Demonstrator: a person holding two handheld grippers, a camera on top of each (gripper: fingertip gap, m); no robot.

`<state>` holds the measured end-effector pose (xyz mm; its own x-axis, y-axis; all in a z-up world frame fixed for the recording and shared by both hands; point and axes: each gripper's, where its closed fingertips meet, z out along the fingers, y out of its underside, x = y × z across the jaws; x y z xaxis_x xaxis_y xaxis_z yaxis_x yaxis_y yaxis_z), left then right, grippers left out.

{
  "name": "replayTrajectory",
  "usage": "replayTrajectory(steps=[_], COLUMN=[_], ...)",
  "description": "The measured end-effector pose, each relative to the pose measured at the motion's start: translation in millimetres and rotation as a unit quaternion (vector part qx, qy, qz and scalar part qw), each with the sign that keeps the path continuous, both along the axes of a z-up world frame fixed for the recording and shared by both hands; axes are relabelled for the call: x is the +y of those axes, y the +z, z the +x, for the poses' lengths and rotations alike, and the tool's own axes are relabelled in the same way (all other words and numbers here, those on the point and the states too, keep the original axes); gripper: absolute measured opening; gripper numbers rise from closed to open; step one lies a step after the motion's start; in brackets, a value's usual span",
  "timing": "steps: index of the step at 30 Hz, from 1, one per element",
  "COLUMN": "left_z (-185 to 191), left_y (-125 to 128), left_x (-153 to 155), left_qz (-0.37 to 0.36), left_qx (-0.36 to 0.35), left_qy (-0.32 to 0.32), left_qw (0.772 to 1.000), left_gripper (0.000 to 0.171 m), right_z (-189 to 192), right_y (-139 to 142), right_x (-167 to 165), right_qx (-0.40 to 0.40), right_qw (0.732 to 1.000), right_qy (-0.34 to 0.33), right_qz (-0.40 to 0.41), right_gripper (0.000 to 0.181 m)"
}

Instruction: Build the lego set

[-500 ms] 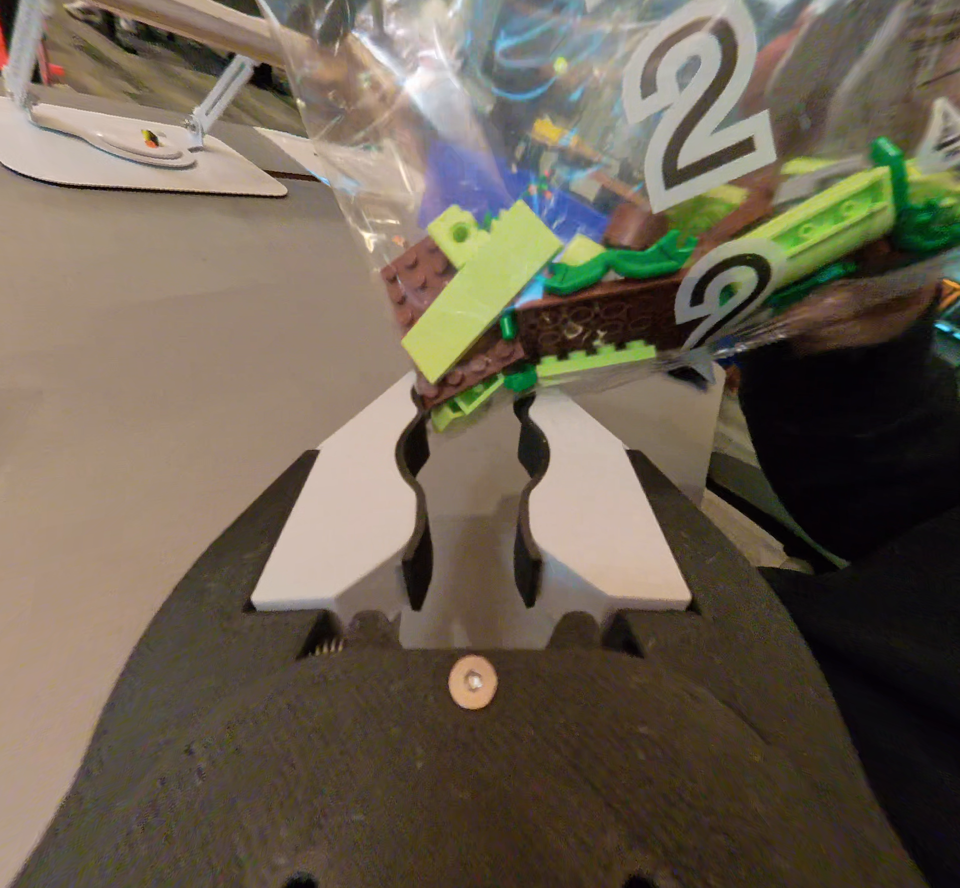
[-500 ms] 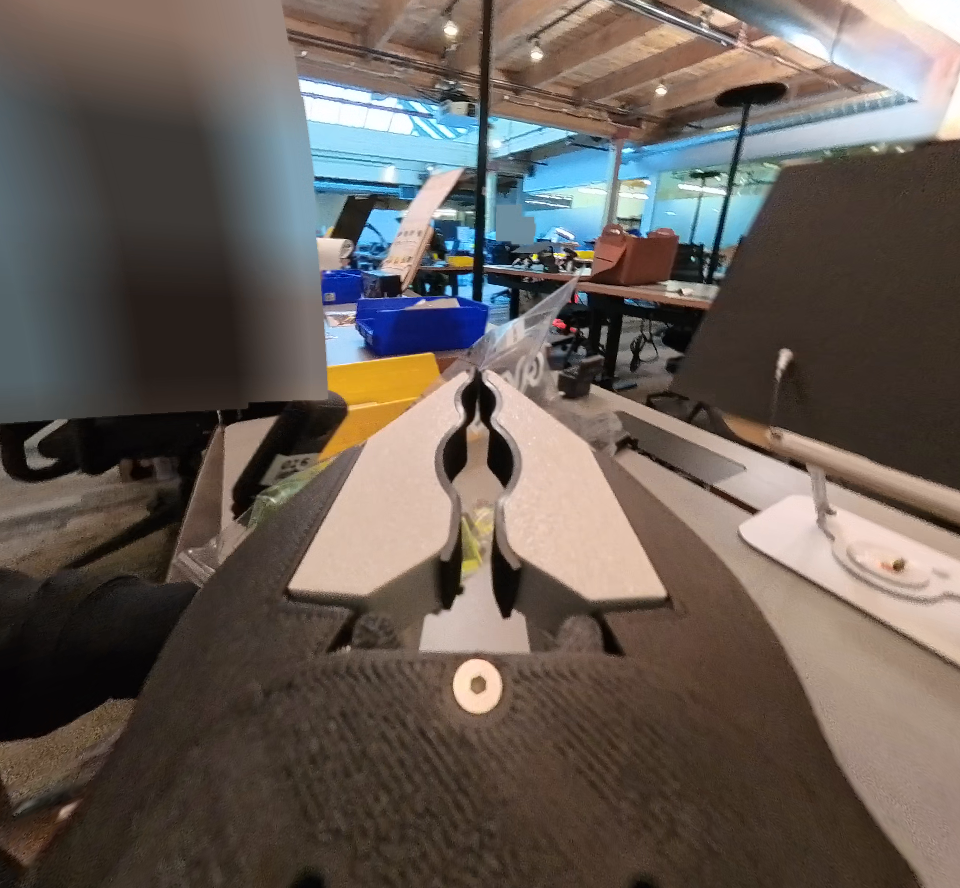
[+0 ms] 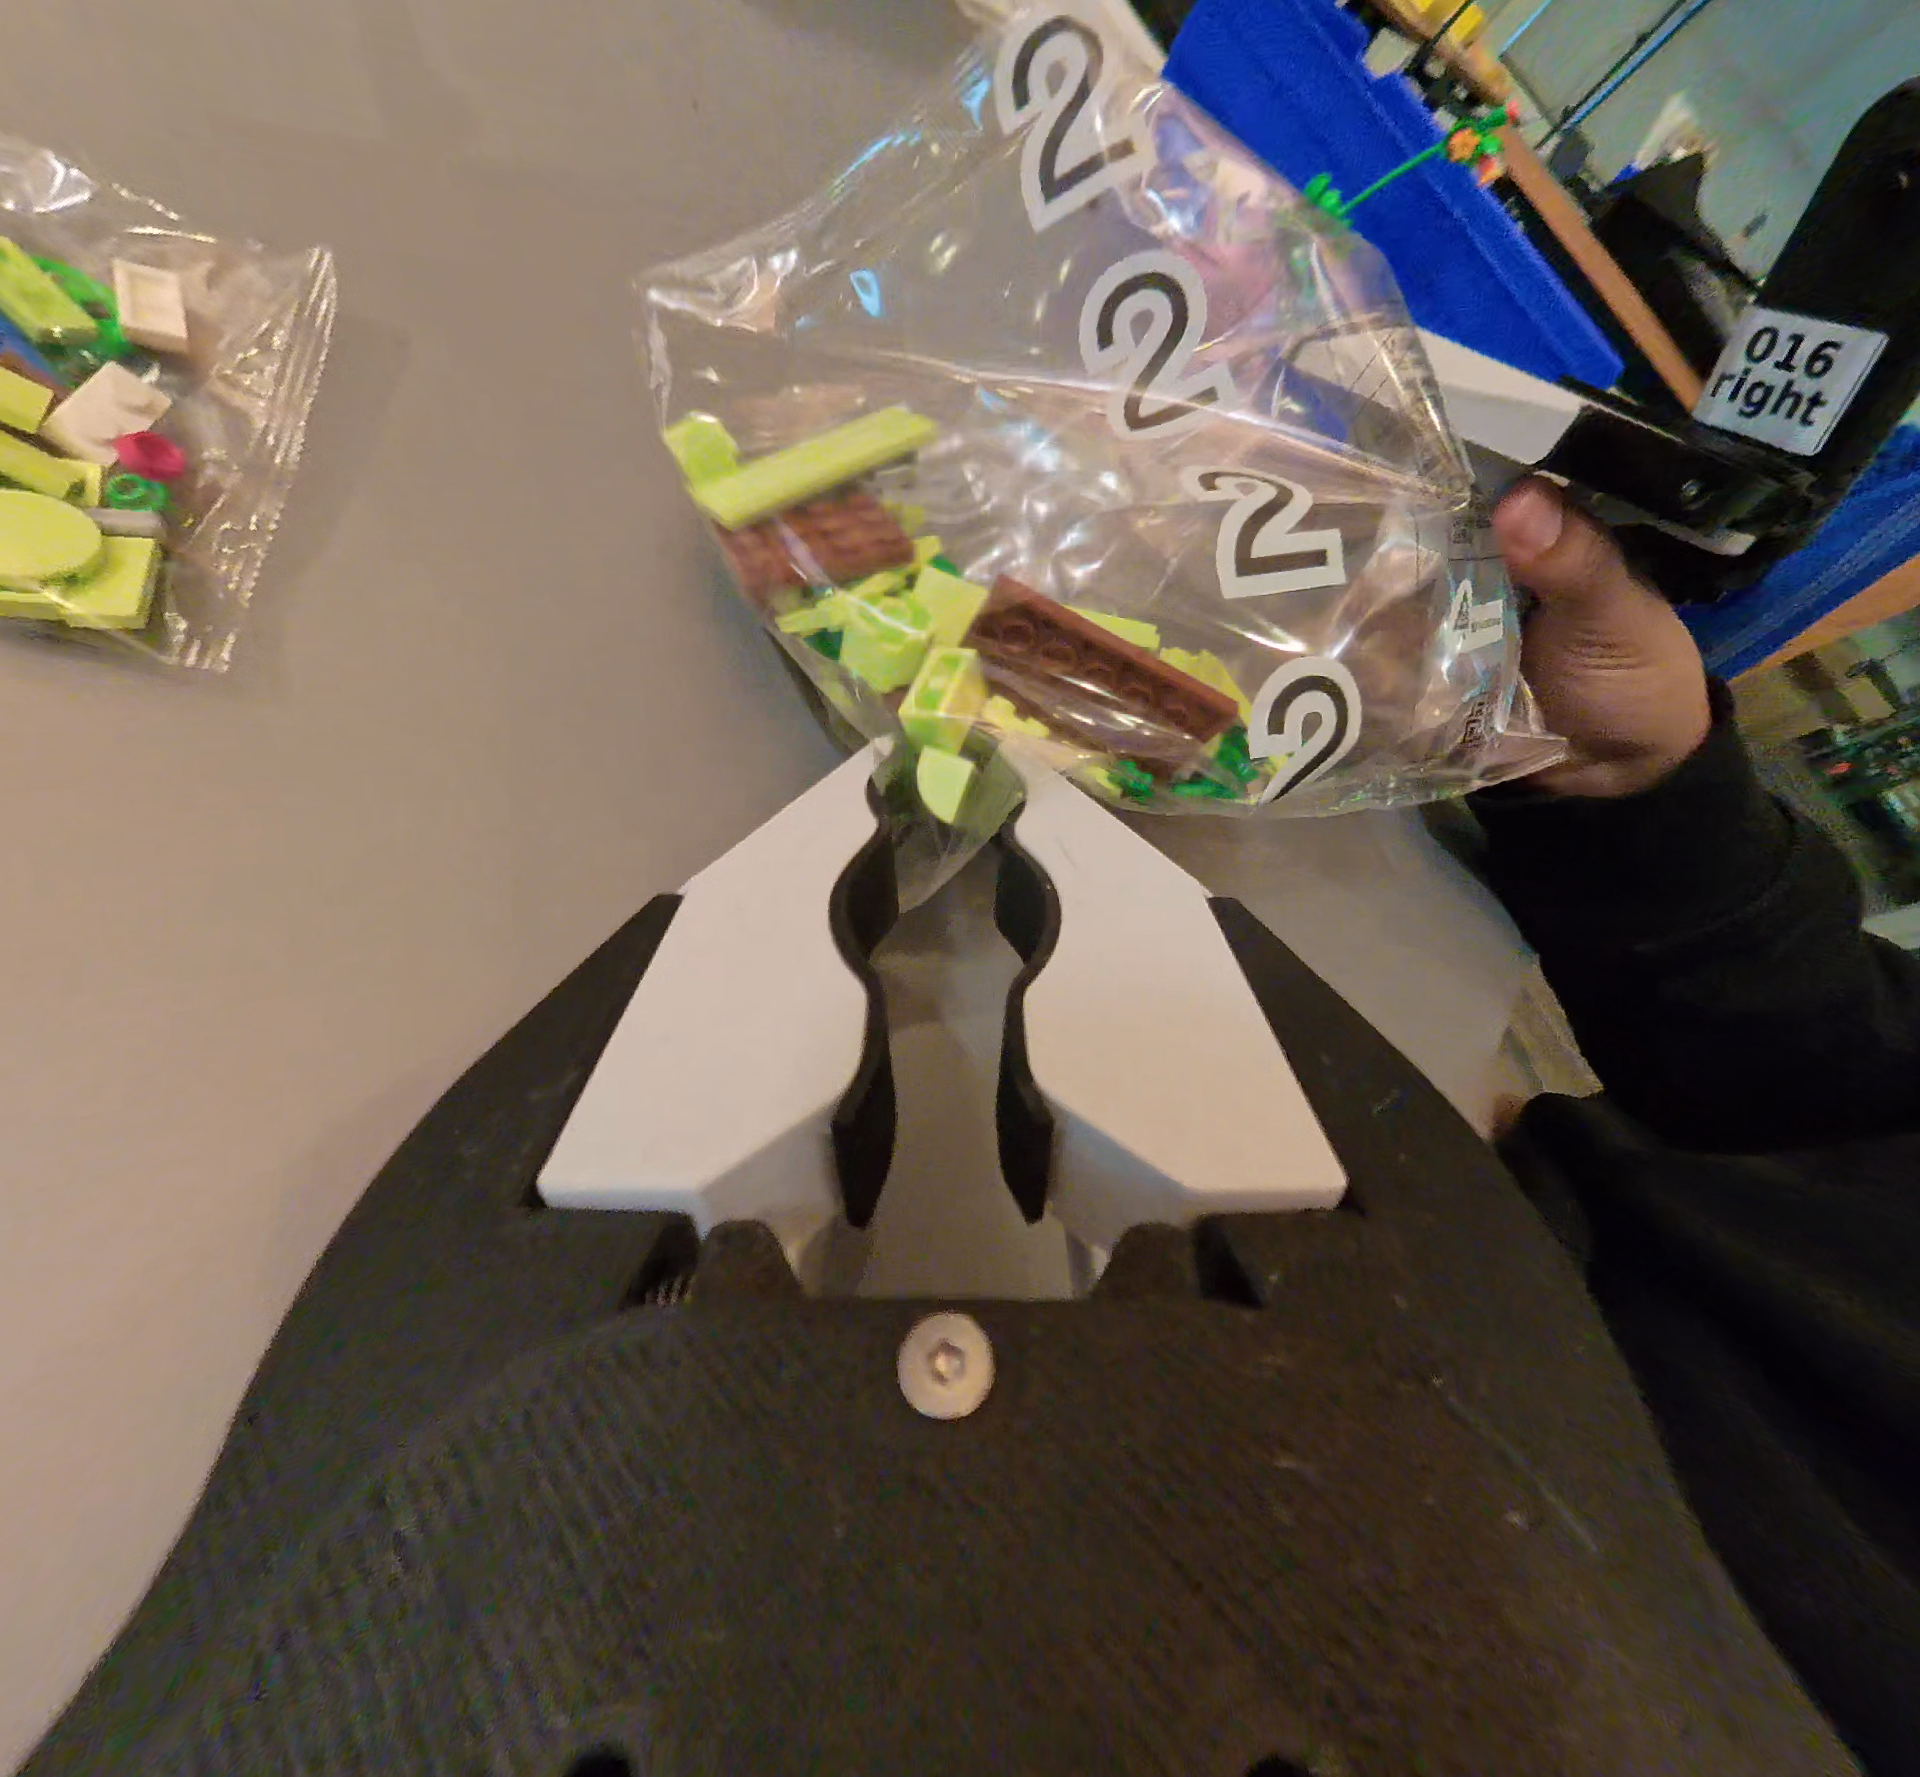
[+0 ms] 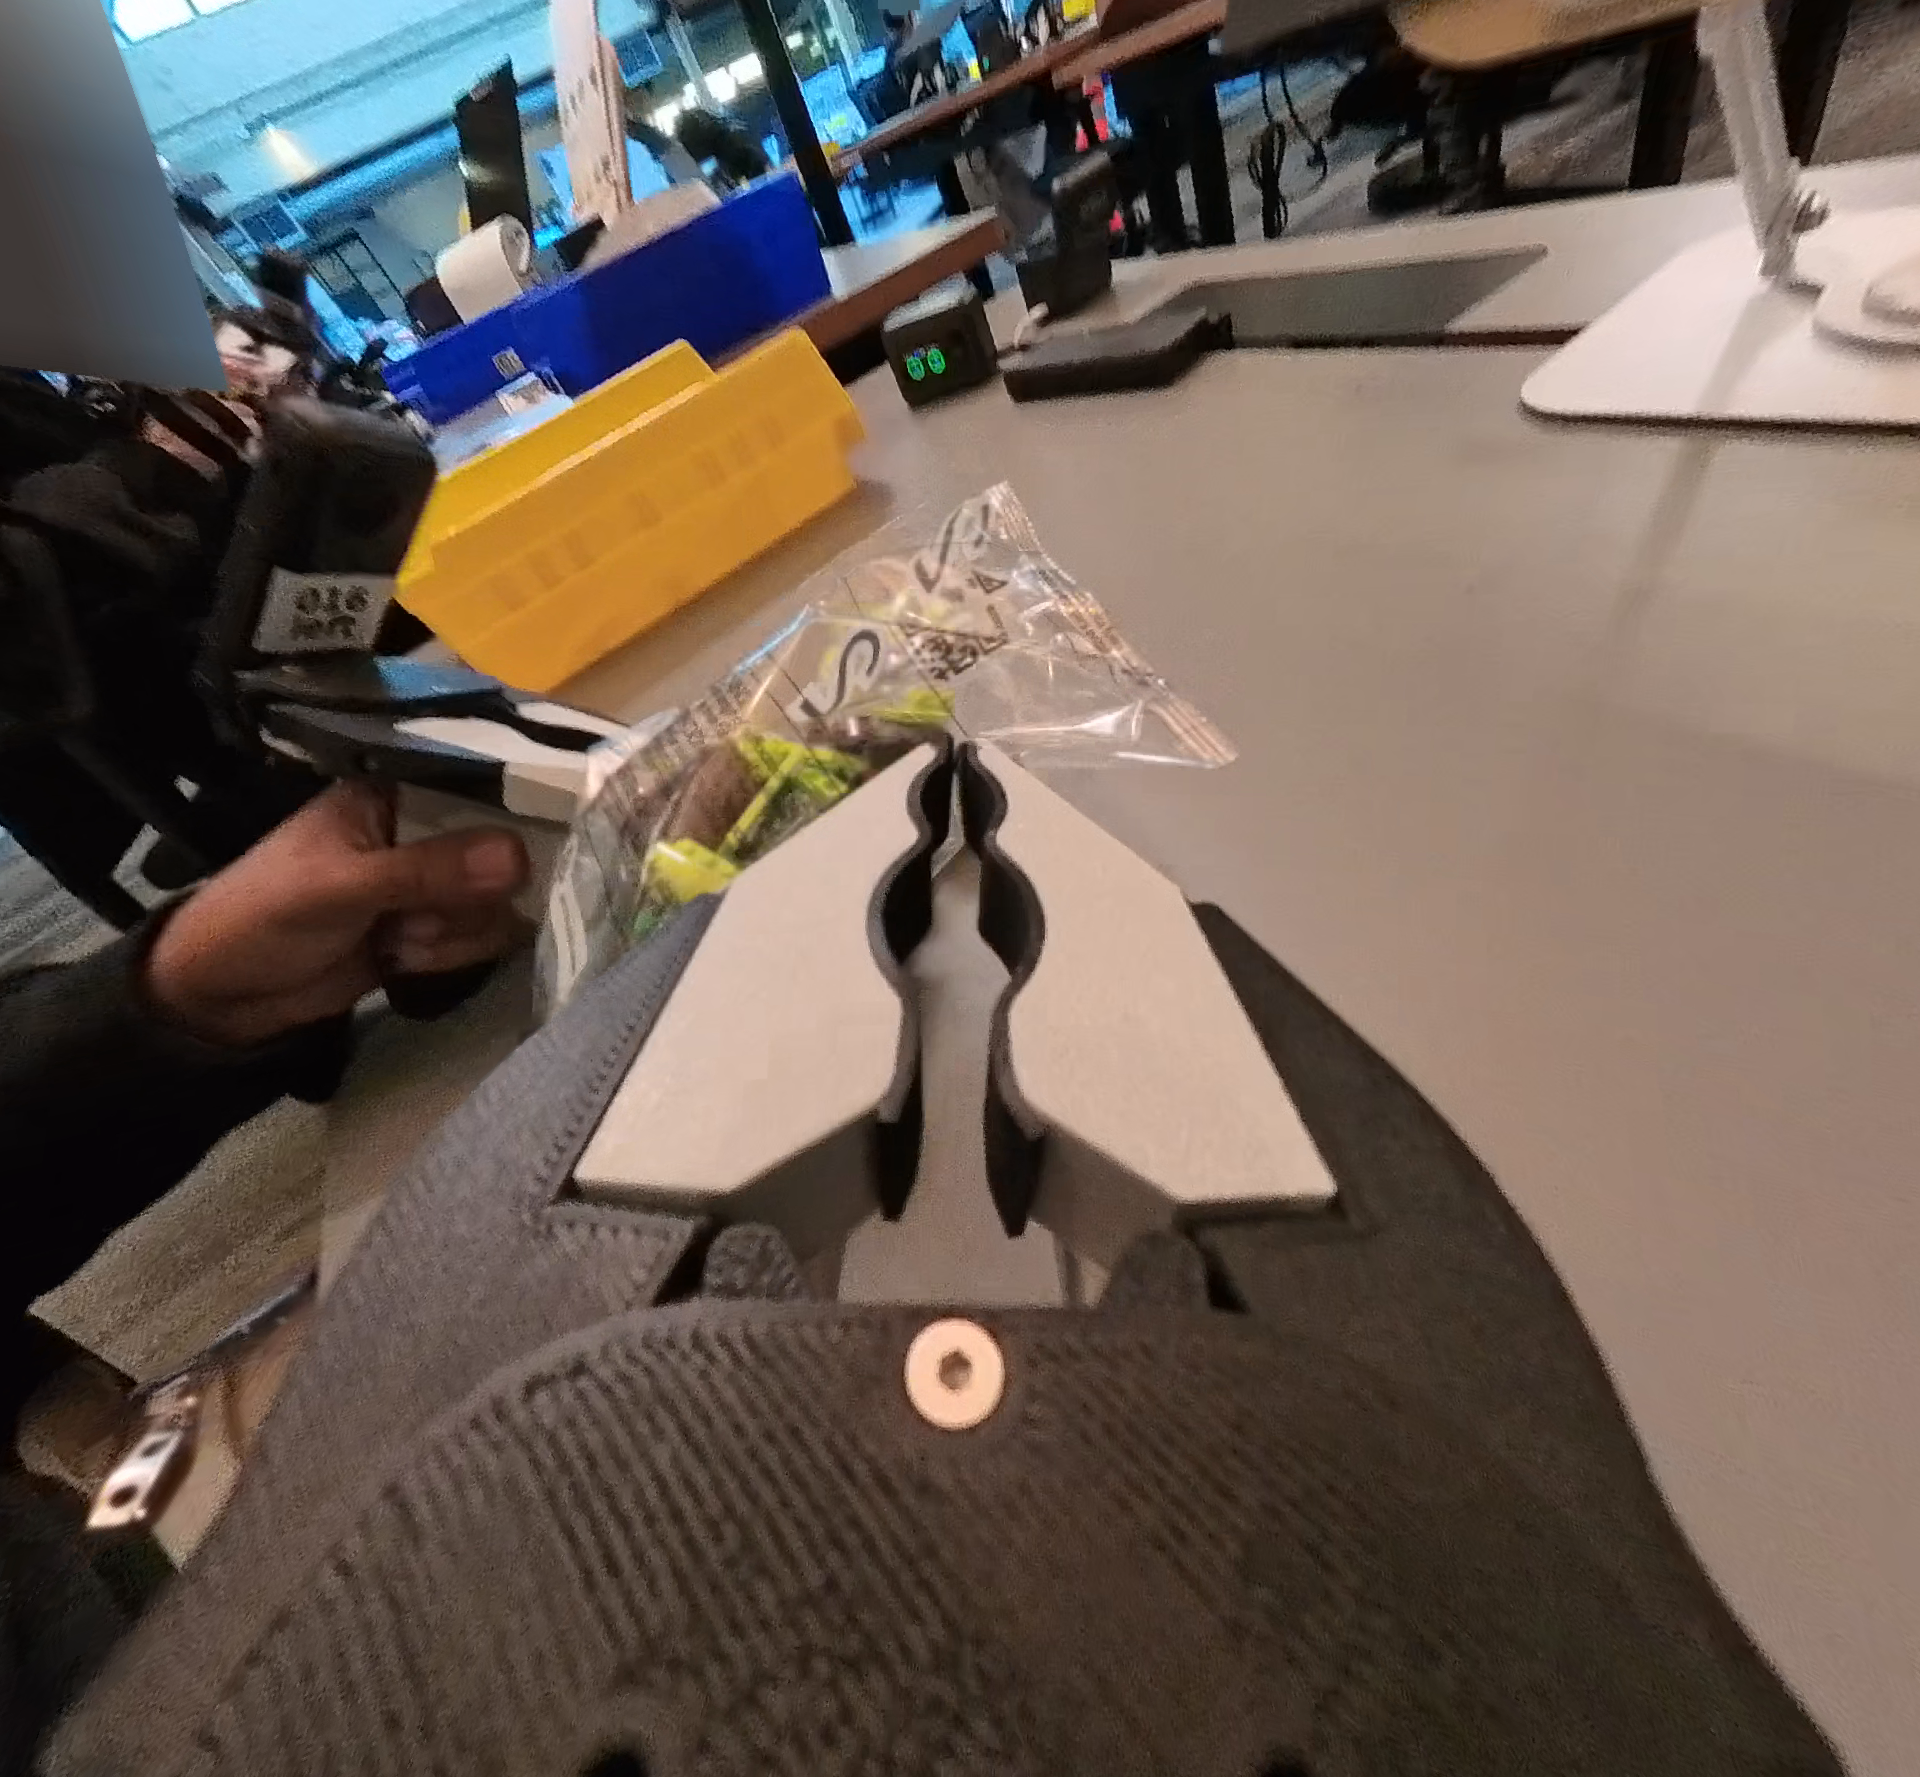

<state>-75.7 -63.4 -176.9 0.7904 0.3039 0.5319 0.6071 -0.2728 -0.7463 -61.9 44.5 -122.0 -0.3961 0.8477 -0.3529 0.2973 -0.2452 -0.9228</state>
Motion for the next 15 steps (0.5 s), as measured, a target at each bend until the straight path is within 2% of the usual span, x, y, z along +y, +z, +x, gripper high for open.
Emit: replayTrajectory(steps=[3,15], left_z=[-5,-9], left_y=[-5,-11], left_x=[-3,-14], left_qz=[-0.025,-0.064], left_qx=[0.010,0.038], left_qy=[0.006,0.009], left_qw=[1.000,0.997], left_gripper=[0.007,0.008], right_z=[-2,10], right_y=[-21,-61], right_x=[3,3], right_qx=[-0.040,-0.165], right_qw=[0.999,0.984], right_qy=[0.003,0.048], right_qz=[0.016,0.036], right_gripper=[0.000,0.008])
